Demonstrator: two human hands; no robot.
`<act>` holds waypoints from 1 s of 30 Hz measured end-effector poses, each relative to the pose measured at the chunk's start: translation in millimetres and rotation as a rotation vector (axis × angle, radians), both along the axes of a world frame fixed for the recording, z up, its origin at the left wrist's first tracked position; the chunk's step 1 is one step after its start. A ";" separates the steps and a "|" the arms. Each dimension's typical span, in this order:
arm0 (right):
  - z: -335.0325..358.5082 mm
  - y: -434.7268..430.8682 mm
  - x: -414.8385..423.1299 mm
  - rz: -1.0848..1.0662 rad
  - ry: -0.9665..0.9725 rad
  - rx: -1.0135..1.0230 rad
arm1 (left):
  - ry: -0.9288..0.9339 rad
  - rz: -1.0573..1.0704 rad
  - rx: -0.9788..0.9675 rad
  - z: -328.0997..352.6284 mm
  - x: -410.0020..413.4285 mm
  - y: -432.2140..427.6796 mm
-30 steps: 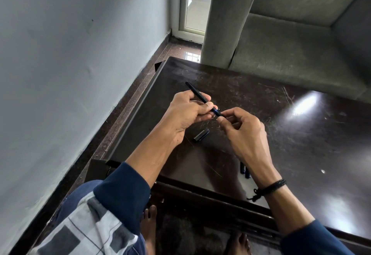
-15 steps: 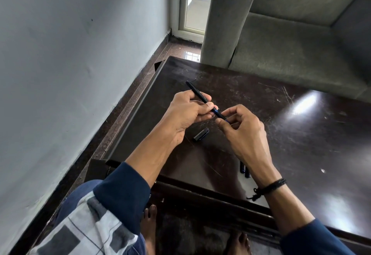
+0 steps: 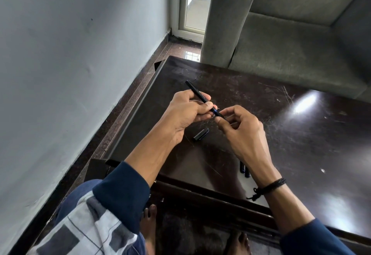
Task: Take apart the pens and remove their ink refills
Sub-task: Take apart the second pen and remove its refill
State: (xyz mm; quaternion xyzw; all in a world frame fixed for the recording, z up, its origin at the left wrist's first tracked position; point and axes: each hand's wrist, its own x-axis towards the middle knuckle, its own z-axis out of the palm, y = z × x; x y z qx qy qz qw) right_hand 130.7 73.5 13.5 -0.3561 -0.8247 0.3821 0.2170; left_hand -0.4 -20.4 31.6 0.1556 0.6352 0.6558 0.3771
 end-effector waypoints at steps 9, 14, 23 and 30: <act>-0.3 0.2 -0.1 -0.019 -0.004 0.004 | 0.005 -0.002 -0.006 -1.7 -0.5 0.5; 1.0 -1.1 0.5 -0.003 -0.009 0.011 | 0.000 0.003 0.003 -0.3 -0.5 -0.1; 1.7 -0.5 0.0 -0.021 -0.027 0.009 | 0.004 0.006 -0.006 -1.6 0.1 0.9; -1.0 1.9 -1.1 0.002 -0.017 -0.020 | -0.005 0.011 0.000 -1.2 -0.9 0.0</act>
